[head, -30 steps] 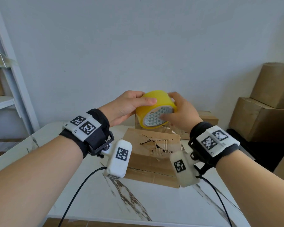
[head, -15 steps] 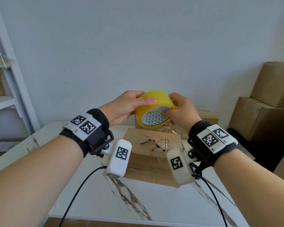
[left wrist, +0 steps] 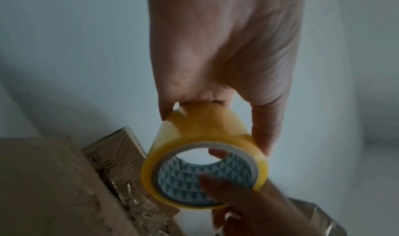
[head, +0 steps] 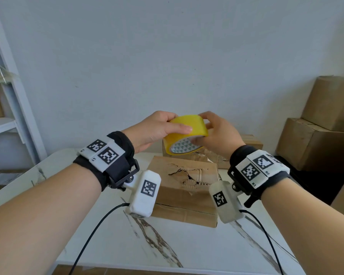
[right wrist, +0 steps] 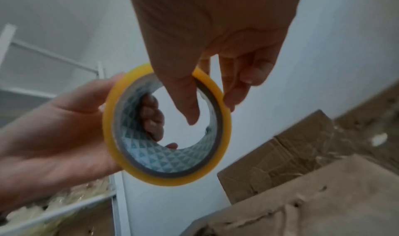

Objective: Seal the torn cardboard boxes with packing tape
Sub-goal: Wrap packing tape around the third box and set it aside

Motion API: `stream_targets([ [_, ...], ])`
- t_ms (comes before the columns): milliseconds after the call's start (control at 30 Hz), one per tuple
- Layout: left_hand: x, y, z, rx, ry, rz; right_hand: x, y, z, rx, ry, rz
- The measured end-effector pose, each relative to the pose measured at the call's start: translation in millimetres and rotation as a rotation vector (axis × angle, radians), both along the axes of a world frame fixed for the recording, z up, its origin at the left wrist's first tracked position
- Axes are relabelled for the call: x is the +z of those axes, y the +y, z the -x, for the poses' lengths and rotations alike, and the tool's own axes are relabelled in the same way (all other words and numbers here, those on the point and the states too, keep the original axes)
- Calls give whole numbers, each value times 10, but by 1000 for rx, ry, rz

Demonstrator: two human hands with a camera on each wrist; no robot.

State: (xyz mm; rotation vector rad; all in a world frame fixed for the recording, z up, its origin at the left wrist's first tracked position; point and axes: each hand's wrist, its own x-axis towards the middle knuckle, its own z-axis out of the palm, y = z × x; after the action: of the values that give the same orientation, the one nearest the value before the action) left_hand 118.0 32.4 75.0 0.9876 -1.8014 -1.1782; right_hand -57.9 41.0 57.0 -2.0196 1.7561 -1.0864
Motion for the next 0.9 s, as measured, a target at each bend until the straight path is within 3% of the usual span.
stream_targets([
  [33,-10,-3,13,13,-35,10,19,17,-11,-38,105,46],
  [100,-28,10,18,8,-35,-7,38,37,-23,-55,152,81],
  [433,-17,61,-52,-98,90,-37,-34,23,50,113,-378,-129],
  [633,-5,67,-54,-140,110,-58,-33,47,39,152,-444,-173],
  [900,-48,43,-132,-209,60,-106,-38,30,89,79,-487,-227],
])
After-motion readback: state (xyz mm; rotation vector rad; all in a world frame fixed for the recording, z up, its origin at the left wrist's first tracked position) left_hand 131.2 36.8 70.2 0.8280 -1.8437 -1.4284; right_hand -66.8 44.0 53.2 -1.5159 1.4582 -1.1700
